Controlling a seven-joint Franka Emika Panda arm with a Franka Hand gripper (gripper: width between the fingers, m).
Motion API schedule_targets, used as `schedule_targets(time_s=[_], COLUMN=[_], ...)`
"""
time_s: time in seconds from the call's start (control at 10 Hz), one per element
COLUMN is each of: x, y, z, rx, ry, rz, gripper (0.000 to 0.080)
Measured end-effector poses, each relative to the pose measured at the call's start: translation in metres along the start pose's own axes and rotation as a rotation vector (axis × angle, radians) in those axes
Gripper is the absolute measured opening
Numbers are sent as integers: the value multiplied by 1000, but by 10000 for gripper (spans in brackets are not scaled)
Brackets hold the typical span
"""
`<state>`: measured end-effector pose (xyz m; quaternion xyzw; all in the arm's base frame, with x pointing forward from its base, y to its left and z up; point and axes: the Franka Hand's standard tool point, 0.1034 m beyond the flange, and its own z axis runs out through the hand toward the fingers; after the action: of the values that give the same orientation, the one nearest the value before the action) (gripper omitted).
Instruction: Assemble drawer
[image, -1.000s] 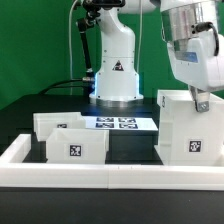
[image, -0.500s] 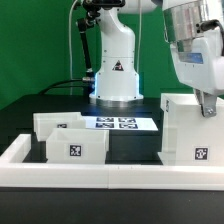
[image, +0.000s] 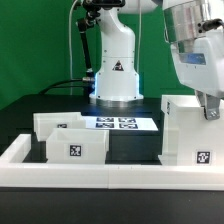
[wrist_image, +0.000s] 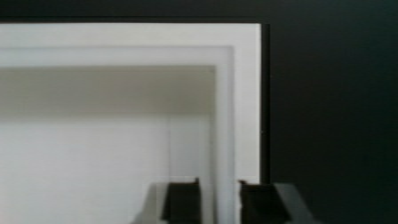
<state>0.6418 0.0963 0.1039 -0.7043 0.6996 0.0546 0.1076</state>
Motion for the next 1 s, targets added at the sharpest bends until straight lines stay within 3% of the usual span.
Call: schedule_targets(time_s=[0.1, 0.2, 0.4, 0.5, 0.9, 1.0], x=[0, -1, -3, -3, 2, 5], y=[0, 0, 3, 4, 7, 10], z=[0, 0, -1, -4, -28, -28], rx=[0, 0, -3, 0, 21, 20], ry=[0, 0, -1, -1, 4, 5], rz=[-2, -5, -111, -186, -536, -573], gripper=[281, 281, 554, 630, 649, 649])
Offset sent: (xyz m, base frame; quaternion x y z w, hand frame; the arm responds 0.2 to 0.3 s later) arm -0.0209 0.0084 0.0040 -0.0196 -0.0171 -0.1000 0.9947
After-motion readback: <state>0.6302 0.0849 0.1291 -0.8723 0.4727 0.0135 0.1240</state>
